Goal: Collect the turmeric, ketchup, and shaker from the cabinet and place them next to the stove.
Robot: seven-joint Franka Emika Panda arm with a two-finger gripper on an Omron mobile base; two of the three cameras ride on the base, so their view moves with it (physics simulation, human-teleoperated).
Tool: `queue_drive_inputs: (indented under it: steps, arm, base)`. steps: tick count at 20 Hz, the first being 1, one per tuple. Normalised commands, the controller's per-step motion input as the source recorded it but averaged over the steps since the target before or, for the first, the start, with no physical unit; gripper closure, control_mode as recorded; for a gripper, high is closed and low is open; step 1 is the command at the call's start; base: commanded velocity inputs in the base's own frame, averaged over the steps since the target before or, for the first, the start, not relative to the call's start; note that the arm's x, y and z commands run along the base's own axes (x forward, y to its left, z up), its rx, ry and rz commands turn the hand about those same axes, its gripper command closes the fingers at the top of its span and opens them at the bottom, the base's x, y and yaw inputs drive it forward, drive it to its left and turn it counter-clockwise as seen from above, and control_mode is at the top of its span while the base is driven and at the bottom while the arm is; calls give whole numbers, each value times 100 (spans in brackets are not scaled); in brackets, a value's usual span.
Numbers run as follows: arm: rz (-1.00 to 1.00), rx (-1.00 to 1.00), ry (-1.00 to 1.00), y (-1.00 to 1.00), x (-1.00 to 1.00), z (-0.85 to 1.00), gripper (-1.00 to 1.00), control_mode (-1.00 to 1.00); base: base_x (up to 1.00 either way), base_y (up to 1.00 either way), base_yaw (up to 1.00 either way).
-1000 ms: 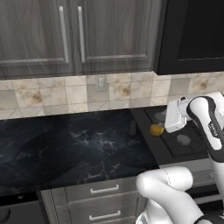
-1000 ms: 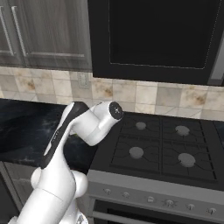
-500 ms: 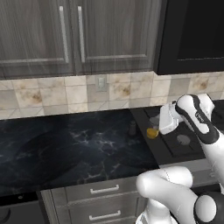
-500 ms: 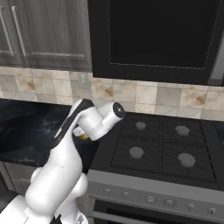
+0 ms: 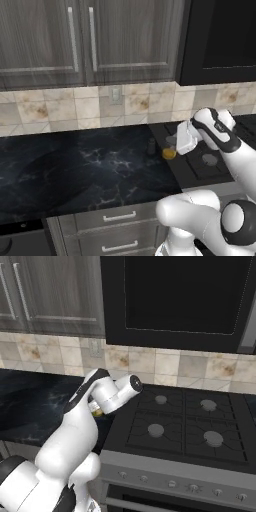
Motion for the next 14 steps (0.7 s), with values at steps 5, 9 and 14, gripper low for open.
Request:
queue_drive_inputs:
  steps: [5,9,14]
  arm:
    - [1,0,0,10,11,-30,100,-100]
    - [0,0,0,5,19,-29,100,-100]
    - [1,0,0,0,26,-36,100,-100]
  base:
    - [0,0,0]
    - [0,0,0]
    - [0,0,0]
